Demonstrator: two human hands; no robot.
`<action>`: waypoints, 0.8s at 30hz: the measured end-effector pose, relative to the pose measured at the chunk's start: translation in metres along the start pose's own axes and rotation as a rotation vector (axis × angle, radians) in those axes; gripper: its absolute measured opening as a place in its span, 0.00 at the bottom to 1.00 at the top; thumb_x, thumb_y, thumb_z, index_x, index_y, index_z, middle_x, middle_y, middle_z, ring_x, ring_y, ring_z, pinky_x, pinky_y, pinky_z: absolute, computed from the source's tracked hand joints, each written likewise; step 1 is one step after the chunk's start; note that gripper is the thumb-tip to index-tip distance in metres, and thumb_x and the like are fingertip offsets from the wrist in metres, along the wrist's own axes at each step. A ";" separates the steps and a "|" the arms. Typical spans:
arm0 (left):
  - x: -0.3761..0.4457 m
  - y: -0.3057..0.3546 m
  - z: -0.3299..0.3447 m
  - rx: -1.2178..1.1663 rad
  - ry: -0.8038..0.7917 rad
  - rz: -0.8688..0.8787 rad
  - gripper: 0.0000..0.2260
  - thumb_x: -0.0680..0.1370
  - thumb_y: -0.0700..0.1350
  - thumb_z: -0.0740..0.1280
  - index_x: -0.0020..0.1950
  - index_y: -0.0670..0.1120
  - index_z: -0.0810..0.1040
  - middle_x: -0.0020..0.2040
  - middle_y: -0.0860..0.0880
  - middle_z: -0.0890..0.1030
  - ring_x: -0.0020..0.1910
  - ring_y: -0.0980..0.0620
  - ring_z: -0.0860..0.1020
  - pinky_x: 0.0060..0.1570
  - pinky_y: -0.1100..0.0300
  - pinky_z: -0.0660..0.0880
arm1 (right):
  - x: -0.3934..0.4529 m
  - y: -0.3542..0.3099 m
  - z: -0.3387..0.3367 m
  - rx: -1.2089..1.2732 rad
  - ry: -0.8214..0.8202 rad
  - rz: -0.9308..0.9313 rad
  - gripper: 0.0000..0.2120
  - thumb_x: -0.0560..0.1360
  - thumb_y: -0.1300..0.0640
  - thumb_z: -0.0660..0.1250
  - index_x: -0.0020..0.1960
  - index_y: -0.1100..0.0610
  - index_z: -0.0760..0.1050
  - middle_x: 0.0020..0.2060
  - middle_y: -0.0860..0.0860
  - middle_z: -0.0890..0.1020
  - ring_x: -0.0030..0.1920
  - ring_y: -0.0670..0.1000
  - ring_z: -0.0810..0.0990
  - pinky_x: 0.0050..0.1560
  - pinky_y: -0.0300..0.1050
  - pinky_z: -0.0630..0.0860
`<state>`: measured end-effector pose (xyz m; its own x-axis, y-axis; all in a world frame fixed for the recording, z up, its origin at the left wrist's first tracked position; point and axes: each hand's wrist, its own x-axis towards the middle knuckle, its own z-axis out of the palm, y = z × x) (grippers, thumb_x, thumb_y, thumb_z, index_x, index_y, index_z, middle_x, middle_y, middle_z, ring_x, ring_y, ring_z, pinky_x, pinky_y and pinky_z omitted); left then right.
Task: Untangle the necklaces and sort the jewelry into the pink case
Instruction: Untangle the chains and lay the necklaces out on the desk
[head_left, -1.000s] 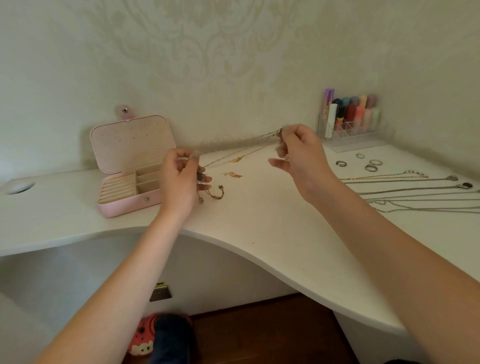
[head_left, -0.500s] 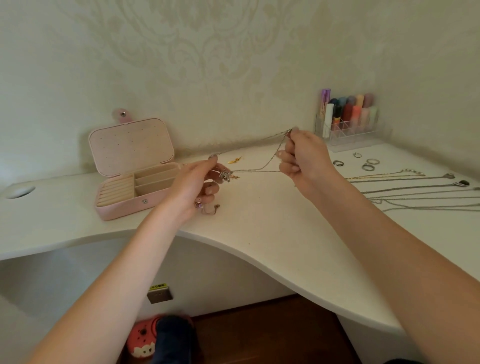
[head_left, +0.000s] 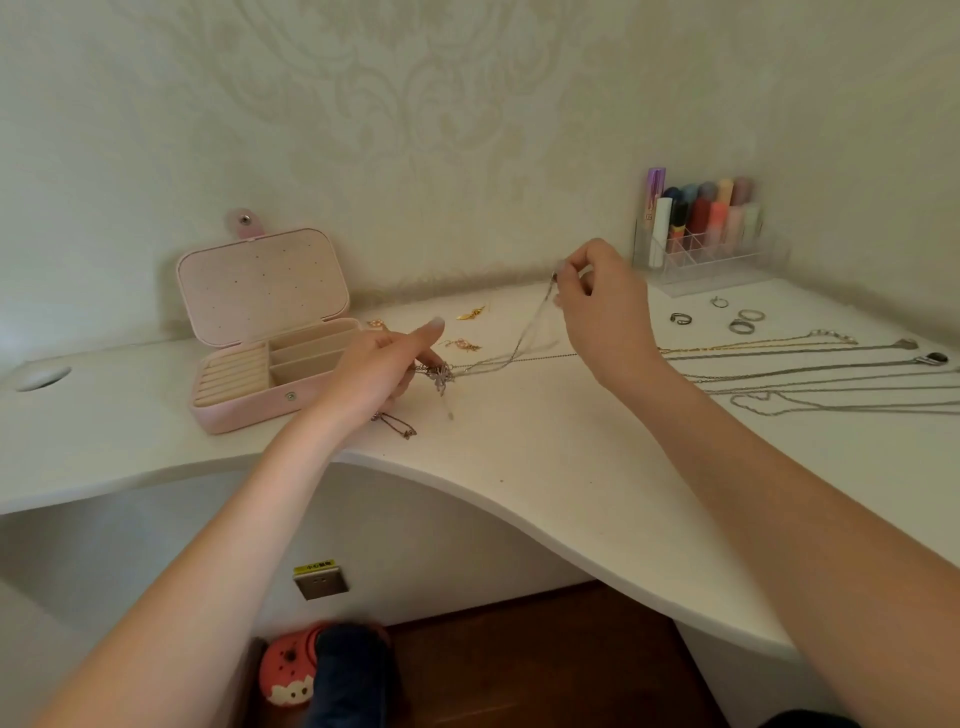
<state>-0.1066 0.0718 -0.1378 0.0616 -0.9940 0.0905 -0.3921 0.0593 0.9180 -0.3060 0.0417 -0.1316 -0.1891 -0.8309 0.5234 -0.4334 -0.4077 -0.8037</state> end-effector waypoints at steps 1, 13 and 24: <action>0.000 -0.001 -0.002 -0.014 -0.027 -0.015 0.18 0.76 0.55 0.66 0.28 0.49 0.77 0.24 0.53 0.60 0.24 0.54 0.55 0.21 0.66 0.51 | -0.001 0.001 0.000 -0.038 -0.013 -0.029 0.07 0.80 0.58 0.58 0.43 0.58 0.68 0.33 0.52 0.75 0.33 0.52 0.73 0.33 0.44 0.67; -0.008 -0.004 -0.025 -0.288 -0.216 -0.018 0.10 0.77 0.34 0.63 0.53 0.43 0.80 0.42 0.45 0.83 0.36 0.51 0.81 0.27 0.64 0.72 | -0.008 0.003 0.008 -0.114 -0.231 0.011 0.07 0.79 0.55 0.61 0.44 0.55 0.74 0.36 0.50 0.78 0.36 0.49 0.76 0.37 0.40 0.73; -0.009 0.005 -0.009 -0.656 -0.150 0.030 0.18 0.74 0.24 0.60 0.57 0.41 0.76 0.51 0.41 0.82 0.48 0.51 0.83 0.43 0.61 0.80 | -0.044 -0.017 0.029 -0.070 -0.543 -0.090 0.14 0.69 0.45 0.73 0.41 0.54 0.76 0.34 0.46 0.78 0.29 0.40 0.70 0.31 0.31 0.66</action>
<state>-0.1007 0.0817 -0.1300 -0.0873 -0.9903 0.1081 0.2499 0.0833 0.9647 -0.2644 0.0746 -0.1490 0.3247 -0.8776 0.3528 -0.4881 -0.4750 -0.7323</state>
